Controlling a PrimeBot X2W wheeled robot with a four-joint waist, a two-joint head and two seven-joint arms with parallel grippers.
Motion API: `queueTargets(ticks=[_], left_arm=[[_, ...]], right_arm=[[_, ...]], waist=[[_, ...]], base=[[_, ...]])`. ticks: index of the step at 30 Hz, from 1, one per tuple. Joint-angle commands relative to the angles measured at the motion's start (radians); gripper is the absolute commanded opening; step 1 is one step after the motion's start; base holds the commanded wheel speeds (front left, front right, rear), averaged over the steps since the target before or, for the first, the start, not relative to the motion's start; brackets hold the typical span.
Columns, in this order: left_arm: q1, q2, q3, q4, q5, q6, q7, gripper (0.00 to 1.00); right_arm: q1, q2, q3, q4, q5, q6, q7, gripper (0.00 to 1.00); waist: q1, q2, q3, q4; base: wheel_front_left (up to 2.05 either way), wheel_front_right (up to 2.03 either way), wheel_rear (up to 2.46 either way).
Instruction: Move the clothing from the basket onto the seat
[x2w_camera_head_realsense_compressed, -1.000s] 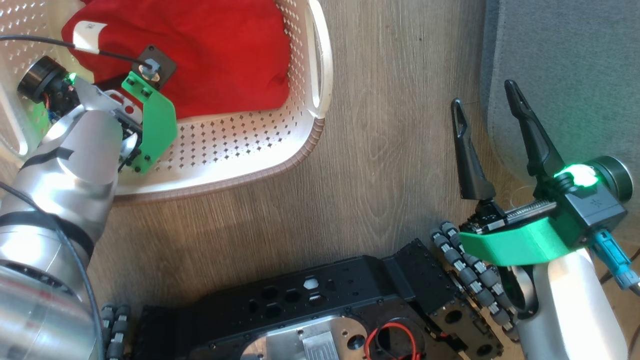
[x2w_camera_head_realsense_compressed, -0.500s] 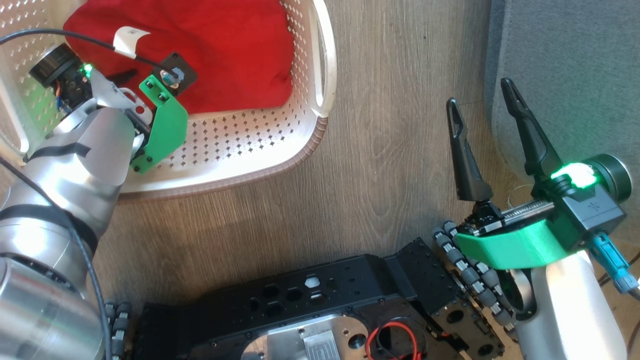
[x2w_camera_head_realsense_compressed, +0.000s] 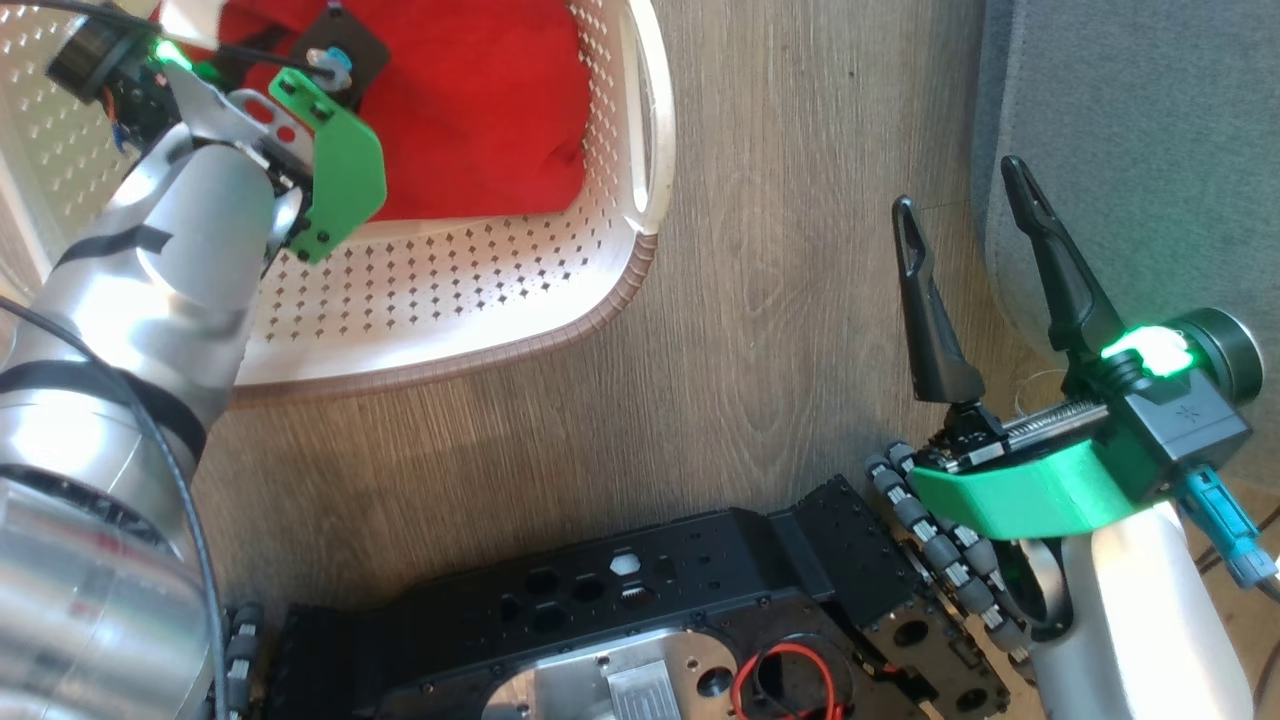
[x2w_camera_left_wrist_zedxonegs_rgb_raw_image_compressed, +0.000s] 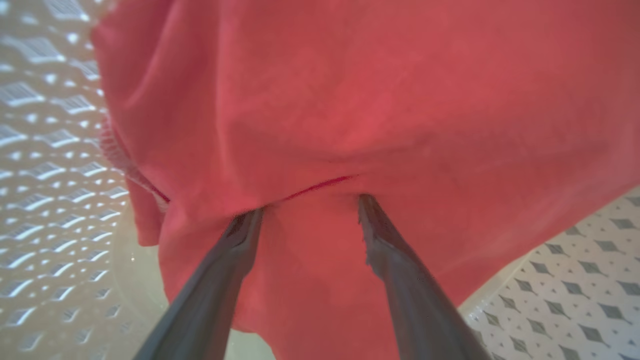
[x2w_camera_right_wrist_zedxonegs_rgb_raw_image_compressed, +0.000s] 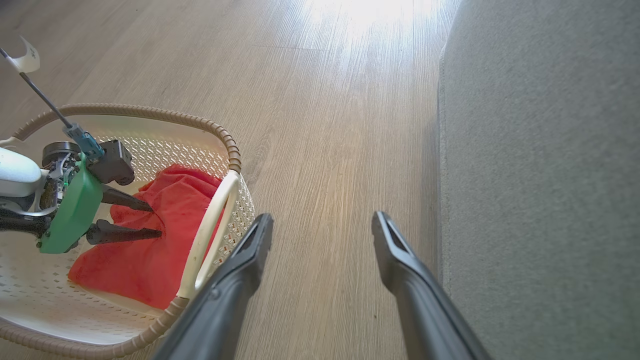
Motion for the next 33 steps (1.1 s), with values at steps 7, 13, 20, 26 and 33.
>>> queueTargets(ticks=[7,13,20,26,33], left_arm=[[-0.026,0.015,0.022,-0.006,-0.016,0.055,-0.089,1.00],[-0.040,0.020,0.000,-0.006,-0.003,0.066,-0.112,1.00],[-0.038,0.015,-0.045,-0.006,0.021,0.060,-0.102,1.00],[-0.041,0.006,-0.060,-0.006,0.015,0.024,-0.083,0.85],[-0.052,0.002,-0.073,-0.006,0.006,-0.005,-0.088,0.00]], right_arm=[[0.051,-0.009,0.027,-0.011,0.009,0.000,0.001,1.00],[0.048,-0.009,0.034,-0.008,0.012,0.000,0.001,1.00],[0.052,-0.009,0.044,-0.001,0.017,0.000,0.001,1.00],[0.057,-0.009,0.052,-0.001,0.021,0.000,0.001,1.00],[0.061,-0.009,0.054,-0.002,0.023,0.000,0.001,1.00]], waist=[[0.0000,0.0000,0.001,0.003],[0.0000,0.0000,0.003,-0.002],[0.0000,0.0000,-0.001,-0.010],[0.0000,0.0000,-0.005,-0.020],[0.0000,0.0000,-0.003,-0.020]], base=[[0.00,0.00,0.00],[0.00,0.00,0.00],[0.00,0.00,0.00],[0.00,0.00,0.00],[0.00,0.00,0.00]])
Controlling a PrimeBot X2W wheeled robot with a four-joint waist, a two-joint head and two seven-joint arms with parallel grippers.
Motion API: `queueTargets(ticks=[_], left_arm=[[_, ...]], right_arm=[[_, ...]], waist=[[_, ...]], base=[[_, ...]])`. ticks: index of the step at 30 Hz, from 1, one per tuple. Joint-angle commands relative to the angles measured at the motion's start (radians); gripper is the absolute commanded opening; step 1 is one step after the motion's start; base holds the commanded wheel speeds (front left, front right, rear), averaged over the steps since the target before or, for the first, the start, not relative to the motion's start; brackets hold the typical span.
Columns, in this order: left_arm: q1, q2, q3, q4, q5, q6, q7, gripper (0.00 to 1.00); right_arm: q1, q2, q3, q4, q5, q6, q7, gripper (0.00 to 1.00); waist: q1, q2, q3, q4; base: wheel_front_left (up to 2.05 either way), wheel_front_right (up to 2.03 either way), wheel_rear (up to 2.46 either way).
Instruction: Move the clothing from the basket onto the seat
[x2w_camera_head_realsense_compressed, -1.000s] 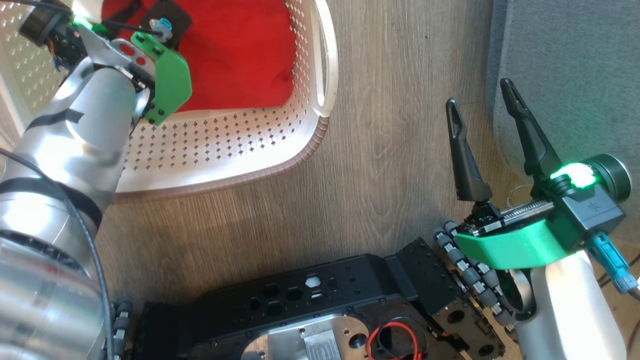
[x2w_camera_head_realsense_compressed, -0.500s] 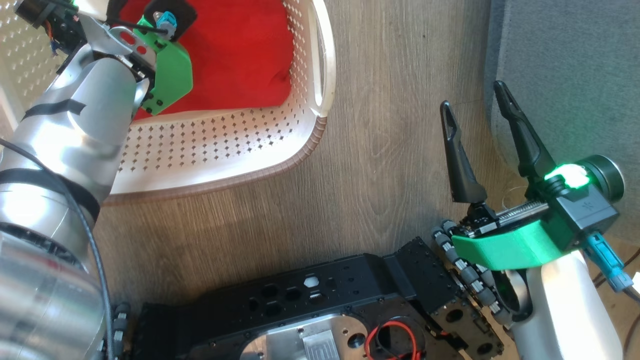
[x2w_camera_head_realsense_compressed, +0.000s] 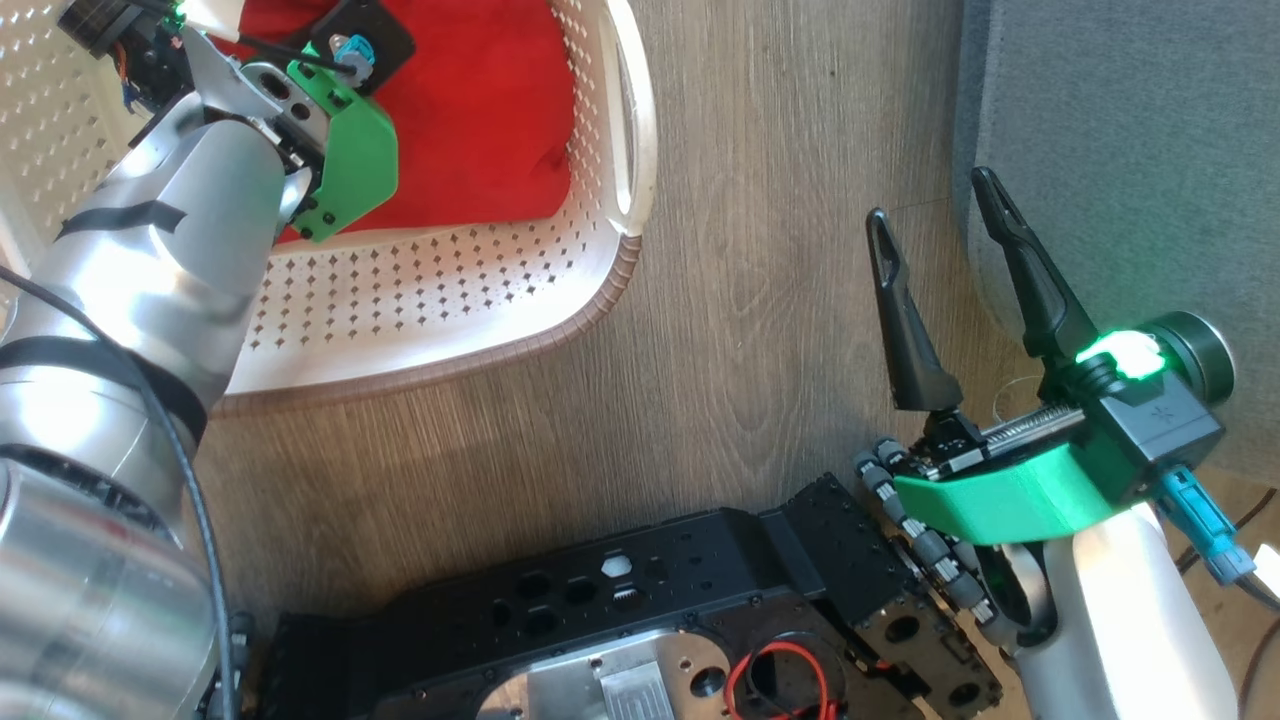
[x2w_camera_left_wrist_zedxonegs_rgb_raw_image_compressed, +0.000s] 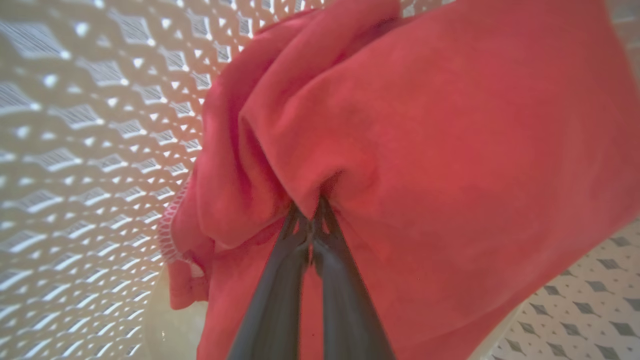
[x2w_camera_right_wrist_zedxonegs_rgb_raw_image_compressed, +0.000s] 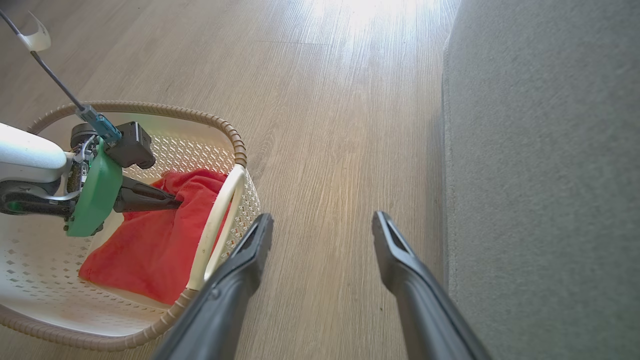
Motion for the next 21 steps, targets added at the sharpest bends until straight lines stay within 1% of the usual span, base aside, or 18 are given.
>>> queueTargets(ticks=[1,10,15,18,21], left_arm=[[-0.009,0.009,0.009,-0.007,-0.008,-0.001,-0.009,0.00],[0.005,0.028,0.009,-0.007,-0.031,-0.003,-0.023,0.00],[0.023,0.023,0.009,-0.007,-0.044,0.001,-0.029,0.00],[0.031,0.018,0.020,-0.007,-0.063,0.005,-0.036,0.00],[0.043,0.011,0.054,-0.007,-0.104,0.007,-0.047,0.00]], right_arm=[[0.062,-0.009,0.024,-0.021,0.010,0.000,0.001,1.00],[0.021,-0.009,0.024,-0.012,0.013,0.000,0.001,1.00],[-0.026,-0.009,0.024,0.005,0.018,0.000,0.001,1.00],[-0.062,-0.009,0.028,0.019,0.022,0.000,0.001,1.00],[-0.102,-0.009,0.033,0.037,0.024,0.000,0.001,1.00]], waist=[[0.0000,0.0000,0.001,0.001],[0.0000,0.0000,-0.006,0.011],[0.0000,0.0000,-0.024,0.028],[0.0000,0.0000,-0.043,0.038],[0.0000,0.0000,-0.066,0.049]], base=[[0.00,0.00,0.00],[0.00,0.00,0.00],[0.00,0.00,0.00],[0.00,0.00,0.00],[0.00,0.00,0.00]])
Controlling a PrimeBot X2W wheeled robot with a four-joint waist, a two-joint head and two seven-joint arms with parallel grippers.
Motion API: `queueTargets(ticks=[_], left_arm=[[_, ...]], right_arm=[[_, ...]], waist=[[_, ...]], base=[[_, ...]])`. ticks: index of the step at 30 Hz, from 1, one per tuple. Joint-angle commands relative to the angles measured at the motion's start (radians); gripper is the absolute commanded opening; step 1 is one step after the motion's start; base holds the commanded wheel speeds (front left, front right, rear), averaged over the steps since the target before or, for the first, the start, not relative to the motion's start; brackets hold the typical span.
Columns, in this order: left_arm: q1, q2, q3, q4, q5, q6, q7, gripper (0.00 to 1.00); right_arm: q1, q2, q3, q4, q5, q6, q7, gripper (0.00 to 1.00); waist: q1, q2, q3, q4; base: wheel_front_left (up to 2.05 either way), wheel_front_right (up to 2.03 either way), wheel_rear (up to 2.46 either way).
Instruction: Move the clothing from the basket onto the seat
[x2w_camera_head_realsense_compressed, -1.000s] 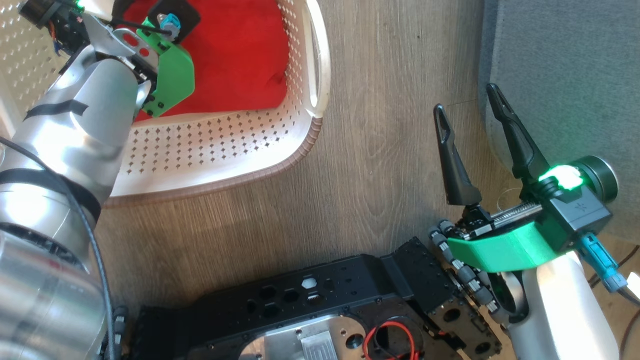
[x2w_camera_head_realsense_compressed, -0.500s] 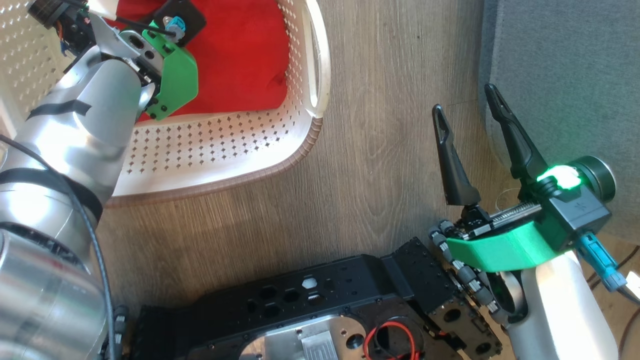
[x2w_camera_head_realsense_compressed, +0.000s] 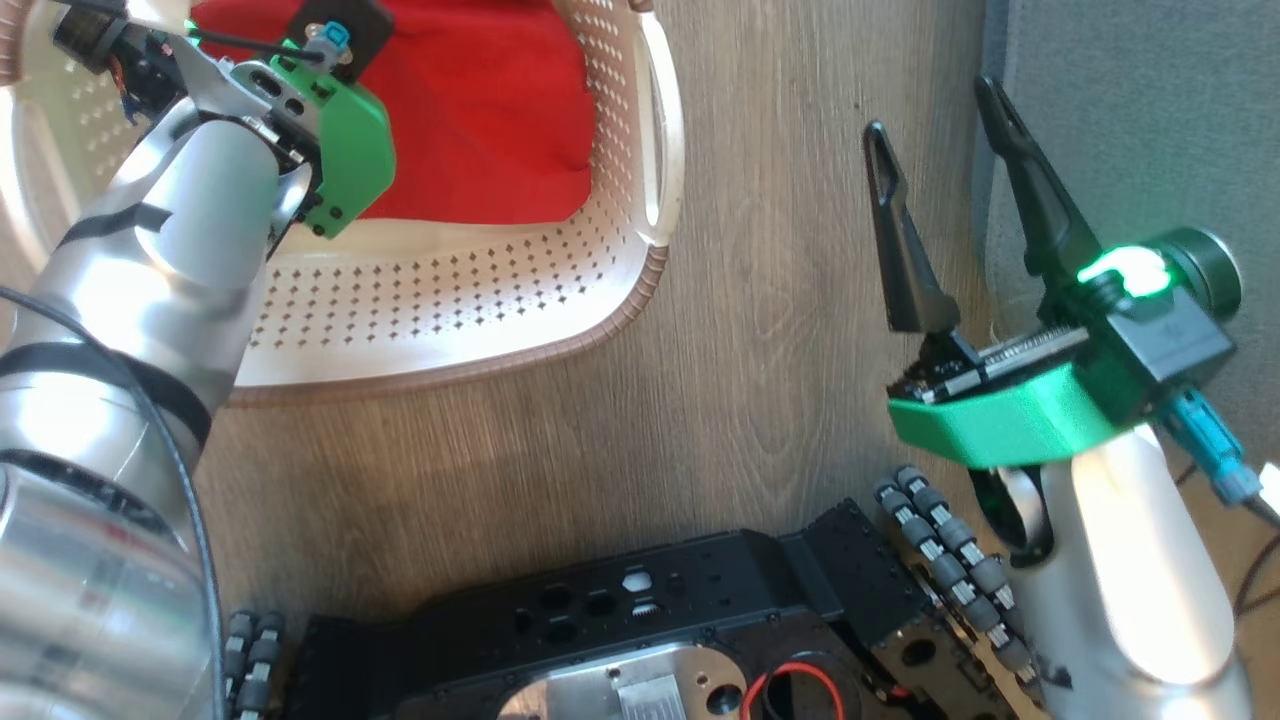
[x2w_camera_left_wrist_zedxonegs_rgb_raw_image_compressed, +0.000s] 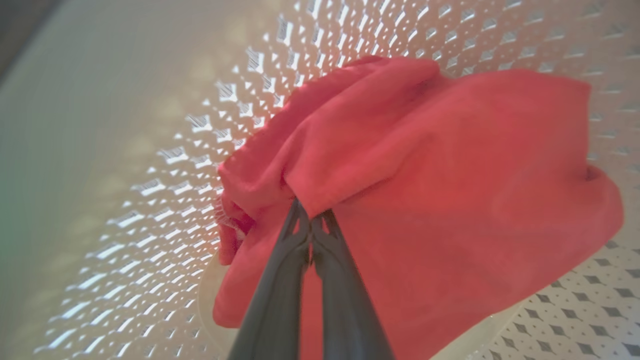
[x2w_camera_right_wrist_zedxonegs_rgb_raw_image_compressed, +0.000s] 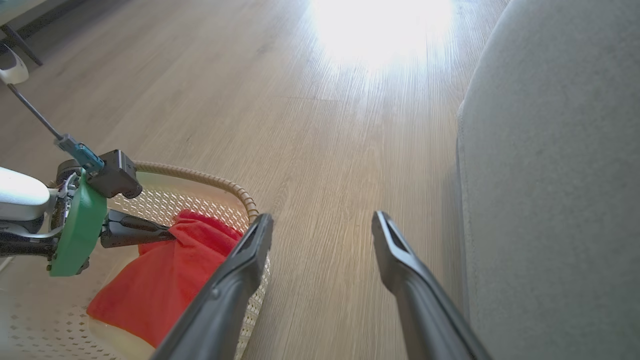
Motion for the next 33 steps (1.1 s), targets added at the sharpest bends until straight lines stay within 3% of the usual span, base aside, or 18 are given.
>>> queueTargets(ticks=[1,6,13,23,33], left_arm=[[0.040,0.010,0.032,-0.007,-0.023,0.007,-0.013,0.00],[0.110,-0.006,0.080,-0.051,-0.076,0.015,-0.020,0.00],[0.258,0.020,0.164,-0.199,-0.121,0.019,-0.021,0.00],[0.463,0.025,0.363,-0.430,-0.141,0.023,-0.021,0.00],[0.606,0.025,0.566,-0.671,-0.061,0.013,-0.021,0.00]], right_arm=[[0.022,-0.008,0.025,-0.012,0.012,0.000,0.001,1.00],[-0.016,-0.008,0.012,0.040,0.012,0.000,0.001,1.00],[-0.017,-0.008,-0.004,0.116,0.029,0.000,0.001,1.00],[0.029,-0.008,-0.008,0.197,0.054,0.000,0.001,1.00],[0.071,-0.008,0.014,0.248,0.085,0.000,0.001,1.00]], waist=[[0.0000,-0.0001,-0.021,0.012],[0.0000,-0.0001,-0.133,0.051],[0.0000,-0.0001,-0.324,0.097],[0.0000,-0.0001,-0.579,0.162],[0.0000,-0.0001,-0.756,0.190]], base=[[0.00,0.00,0.00],[0.00,0.00,0.00],[0.00,0.00,0.00],[0.00,0.00,0.00],[0.00,0.00,0.00]])
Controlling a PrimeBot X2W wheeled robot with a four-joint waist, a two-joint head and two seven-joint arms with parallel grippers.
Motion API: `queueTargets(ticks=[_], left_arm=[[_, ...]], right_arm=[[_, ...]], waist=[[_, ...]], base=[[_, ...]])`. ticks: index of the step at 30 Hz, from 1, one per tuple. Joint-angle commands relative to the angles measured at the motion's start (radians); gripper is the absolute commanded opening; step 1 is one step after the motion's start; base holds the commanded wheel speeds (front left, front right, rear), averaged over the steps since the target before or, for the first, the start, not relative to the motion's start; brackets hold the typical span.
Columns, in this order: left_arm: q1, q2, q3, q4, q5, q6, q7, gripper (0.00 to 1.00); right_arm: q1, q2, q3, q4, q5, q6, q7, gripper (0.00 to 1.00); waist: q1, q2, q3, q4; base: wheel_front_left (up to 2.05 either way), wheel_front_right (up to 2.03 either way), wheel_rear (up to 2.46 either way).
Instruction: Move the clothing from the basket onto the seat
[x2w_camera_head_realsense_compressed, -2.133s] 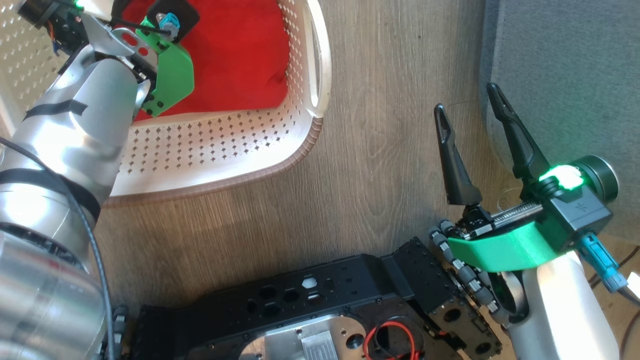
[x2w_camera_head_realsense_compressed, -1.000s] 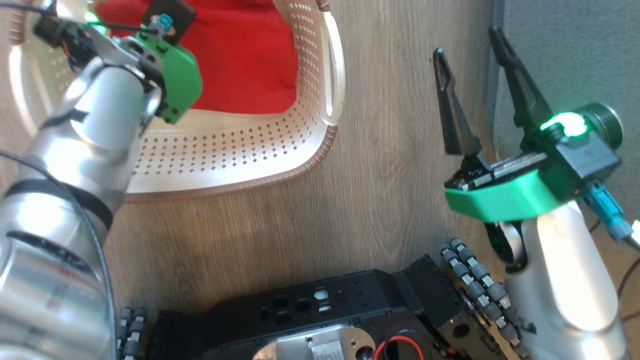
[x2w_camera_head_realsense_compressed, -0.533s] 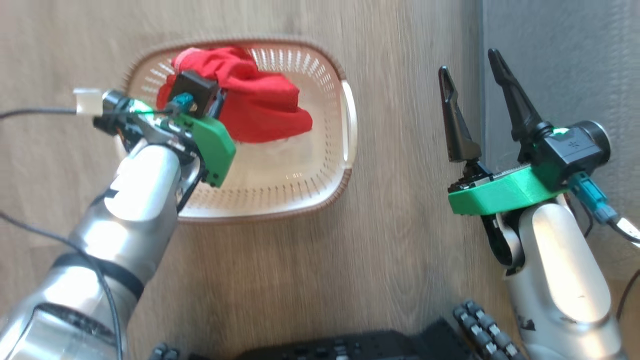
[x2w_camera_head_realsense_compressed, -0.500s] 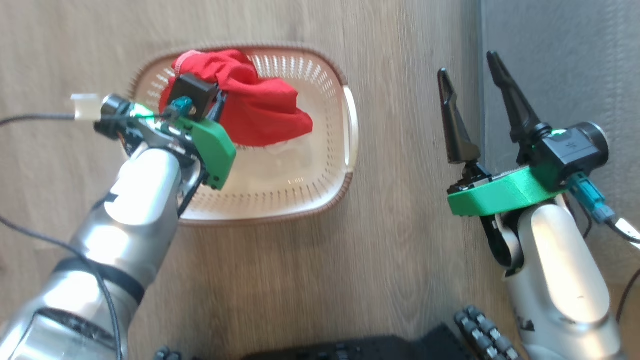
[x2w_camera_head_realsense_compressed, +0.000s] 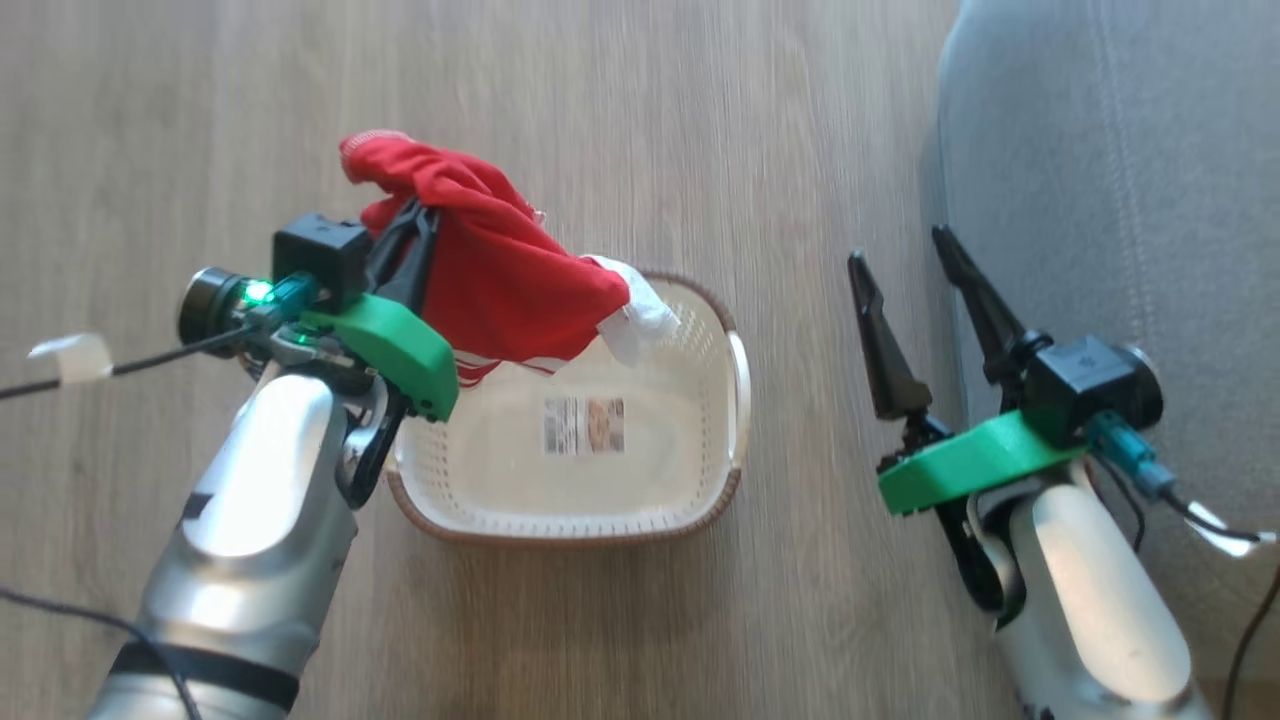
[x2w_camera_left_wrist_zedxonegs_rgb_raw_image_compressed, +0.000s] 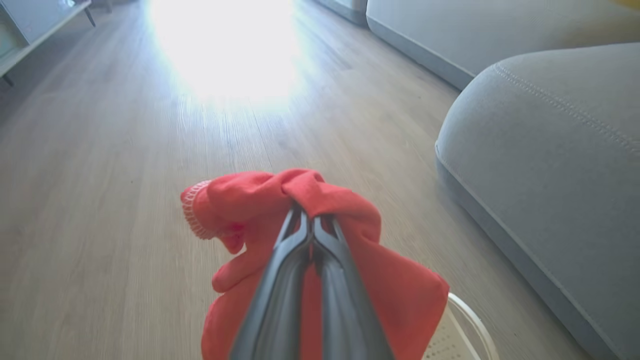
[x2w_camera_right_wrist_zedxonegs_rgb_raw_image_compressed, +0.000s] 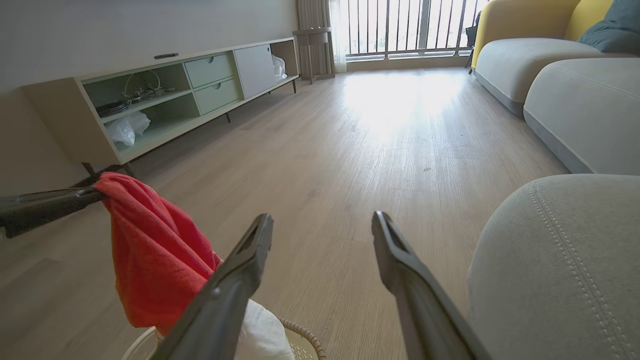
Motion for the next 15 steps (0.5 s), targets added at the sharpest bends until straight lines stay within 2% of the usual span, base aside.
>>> queueTargets(ticks=[1,15], left_arm=[[-0.010,0.024,0.042,-0.040,0.008,-0.003,-0.012,0.00],[0.071,-0.044,0.287,-0.411,0.123,-0.042,-0.012,0.00]], right_arm=[[0.022,-0.003,0.023,-0.023,0.006,0.000,0.000,1.00],[0.087,-0.003,0.024,-0.009,0.020,0.000,0.000,1.00]], waist=[[0.0001,-0.0001,-0.064,0.023],[0.0001,-0.0001,-0.180,0.039]], base=[[0.00,0.00,0.00],[0.00,0.00,0.00]])
